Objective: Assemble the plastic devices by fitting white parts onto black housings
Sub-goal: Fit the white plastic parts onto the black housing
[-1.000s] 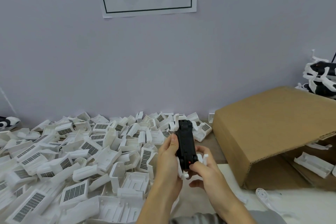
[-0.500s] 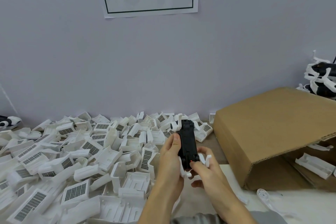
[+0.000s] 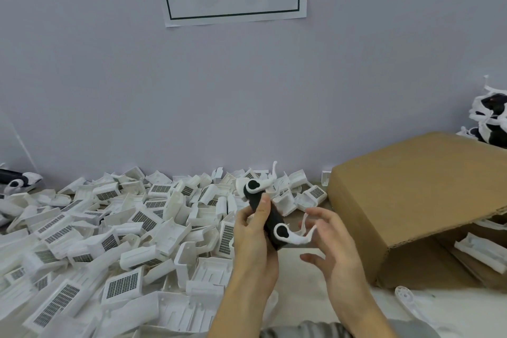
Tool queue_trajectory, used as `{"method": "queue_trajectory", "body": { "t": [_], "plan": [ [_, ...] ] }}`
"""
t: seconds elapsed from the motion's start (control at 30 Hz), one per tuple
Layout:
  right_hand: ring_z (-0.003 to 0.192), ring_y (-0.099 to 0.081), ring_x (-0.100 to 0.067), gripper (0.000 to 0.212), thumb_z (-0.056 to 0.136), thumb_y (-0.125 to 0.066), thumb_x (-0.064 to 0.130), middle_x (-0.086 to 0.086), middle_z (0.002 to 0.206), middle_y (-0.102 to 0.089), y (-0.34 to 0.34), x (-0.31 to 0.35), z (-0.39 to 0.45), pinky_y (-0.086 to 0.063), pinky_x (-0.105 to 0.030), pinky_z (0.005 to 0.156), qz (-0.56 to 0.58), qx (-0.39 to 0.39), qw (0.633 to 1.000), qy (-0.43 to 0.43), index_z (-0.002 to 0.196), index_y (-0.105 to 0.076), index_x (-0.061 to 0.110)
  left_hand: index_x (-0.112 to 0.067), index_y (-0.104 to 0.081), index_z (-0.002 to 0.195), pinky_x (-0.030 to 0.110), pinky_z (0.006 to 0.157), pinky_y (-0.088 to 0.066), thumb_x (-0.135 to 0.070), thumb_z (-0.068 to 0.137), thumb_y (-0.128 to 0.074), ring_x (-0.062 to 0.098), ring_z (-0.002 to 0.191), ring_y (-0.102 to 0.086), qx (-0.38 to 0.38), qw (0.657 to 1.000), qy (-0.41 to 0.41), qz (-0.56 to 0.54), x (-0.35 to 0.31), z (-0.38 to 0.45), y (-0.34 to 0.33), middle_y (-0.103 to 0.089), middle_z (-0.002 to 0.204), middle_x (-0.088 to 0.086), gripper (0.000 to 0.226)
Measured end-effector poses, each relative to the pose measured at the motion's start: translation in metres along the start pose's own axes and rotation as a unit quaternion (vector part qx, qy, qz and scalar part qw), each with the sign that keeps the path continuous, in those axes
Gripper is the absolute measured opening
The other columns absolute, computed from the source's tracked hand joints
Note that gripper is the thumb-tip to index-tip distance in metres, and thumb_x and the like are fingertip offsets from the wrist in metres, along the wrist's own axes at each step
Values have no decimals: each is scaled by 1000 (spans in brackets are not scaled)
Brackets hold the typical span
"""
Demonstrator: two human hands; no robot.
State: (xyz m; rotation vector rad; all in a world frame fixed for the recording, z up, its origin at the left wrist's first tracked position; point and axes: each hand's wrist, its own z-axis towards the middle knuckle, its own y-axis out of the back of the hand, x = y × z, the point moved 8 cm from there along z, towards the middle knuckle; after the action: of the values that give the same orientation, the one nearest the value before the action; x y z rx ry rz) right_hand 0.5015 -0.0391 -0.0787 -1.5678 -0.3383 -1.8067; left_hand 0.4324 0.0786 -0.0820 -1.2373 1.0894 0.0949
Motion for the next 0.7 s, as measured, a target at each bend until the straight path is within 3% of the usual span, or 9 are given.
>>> {"method": "queue_trajectory", "body": {
  "t": [0.13, 0.2, 0.27, 0.4, 0.53, 0.6, 0.7],
  "plan": [
    [100, -69, -9, 40, 77, -81, 45, 12, 109, -72, -17, 4, -5, -56, -30, 76, -105, 41, 993, 27, 109, -63, 29, 4, -56, 124, 37, 64, -60, -35, 75, -77, 25, 80, -73, -16, 999, -19, 39, -2, 0, 3, -76, 99, 13, 66],
    [97, -71, -10, 43, 71, -75, 48, 12, 109, -73, -17, 5, -5, -55, -25, 72, -116, 29, 992, 32, 106, -63, 26, 4, -60, 118, 34, 60, -58, -40, 68, -79, 25, 77, -73, -20, 997, -22, 66, -2, 0, 4, -77, 98, 12, 69],
    [91, -73, -15, 48, 69, -70, 56, 8, 101, -75, -13, 3, -3, -54, -23, 68, -108, 14, 994, 15, 103, -63, 22, 3, -66, 110, 34, 63, -56, -45, 64, -80, 26, 79, -71, -8, 997, -22, 74, -1, 1, 3, -76, 96, 12, 68],
    [79, -72, -24, 53, 70, -64, 63, -7, 90, -76, -10, -9, -1, -48, -36, 70, -22, 10, 996, -86, 92, -66, 15, 5, -73, 100, 35, 69, -58, -40, 70, -79, 29, 77, -71, 61, 996, -14, 58, 2, 0, -5, -73, 89, 19, 55],
    [70, -66, -25, 38, 69, -58, 63, -11, 93, -74, -17, -16, -4, -43, -34, 64, 39, 50, 987, -147, 68, -73, 28, 4, -71, 107, 38, 69, -60, -29, 75, -84, 31, 74, -72, 93, 995, -7, 44, 1, -1, -8, -73, 91, 21, 48],
    [70, -66, -25, 44, 69, -57, 65, -11, 90, -73, -16, -19, -4, -43, -33, 64, 38, 51, 986, -155, 74, -74, 25, 1, -69, 110, 37, 64, -59, -28, 77, -82, 31, 75, -73, 90, 995, -8, 40, 0, -2, -8, -74, 97, 21, 45],
    [71, -68, -24, 69, 65, -54, 73, -9, 88, -73, -13, -24, -2, -44, -35, 66, -3, 39, 986, -164, 94, -70, 12, 4, -69, 110, 36, 65, -59, -29, 81, -75, 30, 82, -73, 82, 996, -5, 41, 1, -3, -10, -73, 108, 24, 45]
  ]
}}
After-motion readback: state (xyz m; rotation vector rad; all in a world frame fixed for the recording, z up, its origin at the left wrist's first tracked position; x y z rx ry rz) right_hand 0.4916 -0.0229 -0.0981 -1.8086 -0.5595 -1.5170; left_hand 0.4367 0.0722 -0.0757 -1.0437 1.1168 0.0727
